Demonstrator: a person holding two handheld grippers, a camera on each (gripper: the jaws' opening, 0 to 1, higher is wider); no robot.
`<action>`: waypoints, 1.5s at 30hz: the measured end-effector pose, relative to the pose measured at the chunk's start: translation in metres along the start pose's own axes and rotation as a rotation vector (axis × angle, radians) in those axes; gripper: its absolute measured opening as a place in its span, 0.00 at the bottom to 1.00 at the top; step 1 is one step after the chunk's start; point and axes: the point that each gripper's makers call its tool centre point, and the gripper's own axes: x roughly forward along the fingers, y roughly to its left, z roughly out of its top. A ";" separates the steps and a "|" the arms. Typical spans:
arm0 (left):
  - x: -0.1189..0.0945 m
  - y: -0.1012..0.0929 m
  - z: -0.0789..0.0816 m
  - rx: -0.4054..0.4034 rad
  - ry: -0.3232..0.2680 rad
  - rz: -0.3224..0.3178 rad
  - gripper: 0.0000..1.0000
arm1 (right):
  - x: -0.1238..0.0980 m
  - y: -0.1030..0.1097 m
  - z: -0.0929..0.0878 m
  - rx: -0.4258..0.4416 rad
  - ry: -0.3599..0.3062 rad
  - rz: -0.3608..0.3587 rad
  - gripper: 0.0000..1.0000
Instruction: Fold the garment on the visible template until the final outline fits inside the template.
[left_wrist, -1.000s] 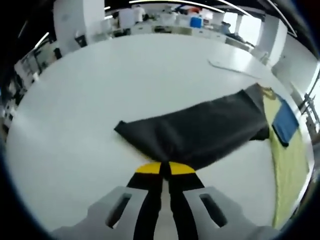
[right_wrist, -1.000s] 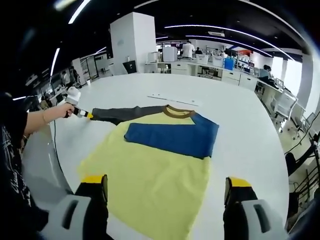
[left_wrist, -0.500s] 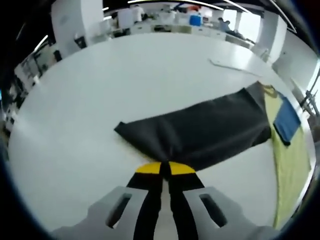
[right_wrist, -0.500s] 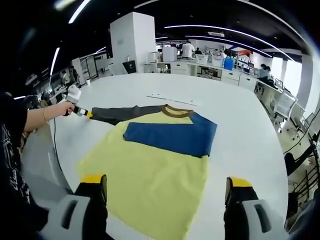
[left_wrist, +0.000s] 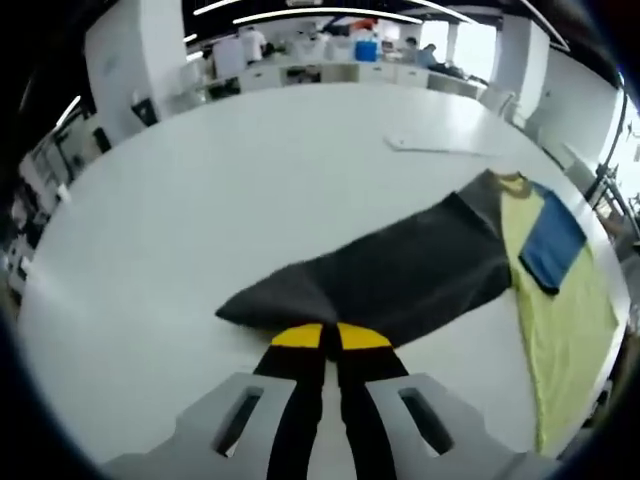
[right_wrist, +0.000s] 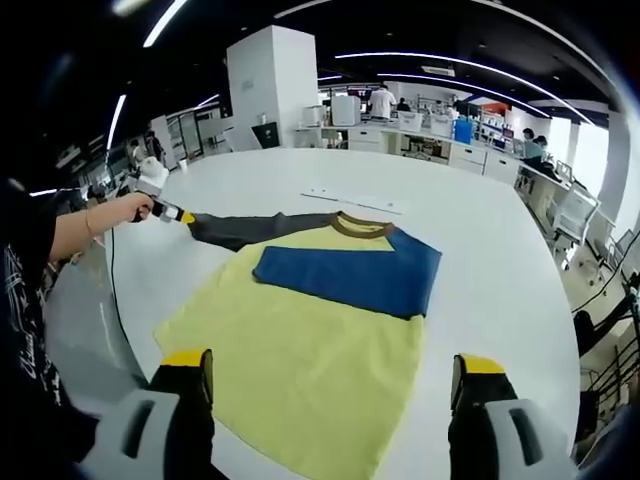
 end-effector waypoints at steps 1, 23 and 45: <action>0.000 -0.003 0.003 0.002 -0.005 -0.007 0.00 | 0.000 0.000 0.000 -0.003 0.001 0.000 0.99; -0.011 -0.088 0.071 0.113 -0.133 -0.159 0.00 | -0.001 0.000 -0.007 -0.019 0.005 0.013 0.99; -0.014 -0.177 0.113 0.188 -0.189 -0.312 0.00 | -0.005 -0.003 -0.020 -0.007 0.025 -0.002 0.99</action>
